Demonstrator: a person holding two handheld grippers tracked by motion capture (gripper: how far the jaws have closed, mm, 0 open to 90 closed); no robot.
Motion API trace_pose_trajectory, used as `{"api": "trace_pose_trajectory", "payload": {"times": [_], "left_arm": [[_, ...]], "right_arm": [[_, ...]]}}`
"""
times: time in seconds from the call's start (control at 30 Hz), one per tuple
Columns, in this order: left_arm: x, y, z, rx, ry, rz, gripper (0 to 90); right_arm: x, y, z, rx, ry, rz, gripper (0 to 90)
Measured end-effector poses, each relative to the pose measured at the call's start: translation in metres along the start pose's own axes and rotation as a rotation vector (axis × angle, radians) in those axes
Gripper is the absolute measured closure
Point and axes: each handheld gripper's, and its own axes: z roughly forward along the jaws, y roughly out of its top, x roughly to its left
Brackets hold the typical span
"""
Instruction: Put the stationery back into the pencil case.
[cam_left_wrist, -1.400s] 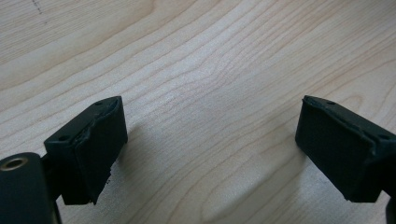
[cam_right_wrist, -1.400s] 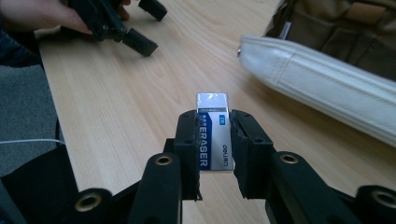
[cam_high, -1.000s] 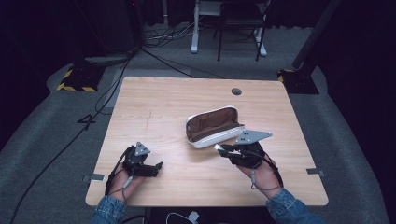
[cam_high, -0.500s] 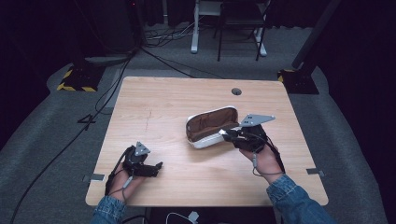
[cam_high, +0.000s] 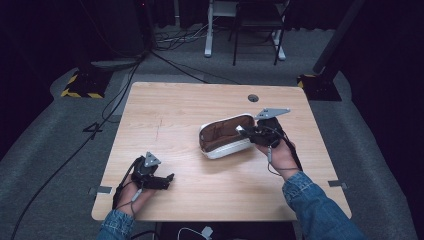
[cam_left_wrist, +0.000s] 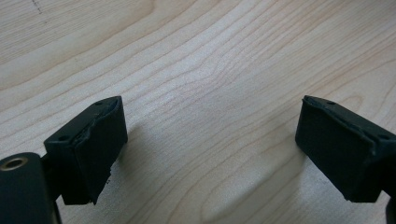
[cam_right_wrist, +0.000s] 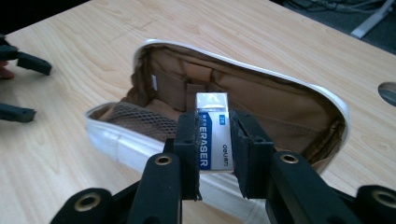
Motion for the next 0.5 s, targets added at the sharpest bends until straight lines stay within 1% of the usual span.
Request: {"api": "trace_pose_trajectory", "payload": {"times": [0.03,0.1,0.2,0.3,0.33,0.37,0.47,0.5], "left_arm": [[0.0,0.0,0.0,0.0,0.0,0.0,9.5],[0.0,0.0,0.0,0.0,0.0,0.0,9.5],[0.0,0.0,0.0,0.0,0.0,0.0,9.5],[0.0,0.0,0.0,0.0,0.0,0.0,9.5],[0.0,0.0,0.0,0.0,0.0,0.0,9.5],[0.0,0.0,0.0,0.0,0.0,0.0,9.5],[0.0,0.0,0.0,0.0,0.0,0.0,9.5],[0.0,0.0,0.0,0.0,0.0,0.0,9.4]], "right_arm": [[0.0,0.0,0.0,0.0,0.0,0.0,72.8],[-0.005,0.003,0.007,0.014,-0.006,0.01,72.8],[-0.008,0.006,0.014,0.026,-0.006,-0.002,72.8],[-0.01,0.01,0.026,0.055,-0.007,-0.012,72.8],[-0.01,0.01,0.026,0.055,-0.007,-0.012,72.8],[-0.011,0.012,0.031,0.067,-0.008,-0.014,72.7],[-0.011,0.013,0.035,0.077,-0.007,-0.014,72.7],[-0.011,0.014,0.041,0.089,-0.008,-0.021,72.7]]}}
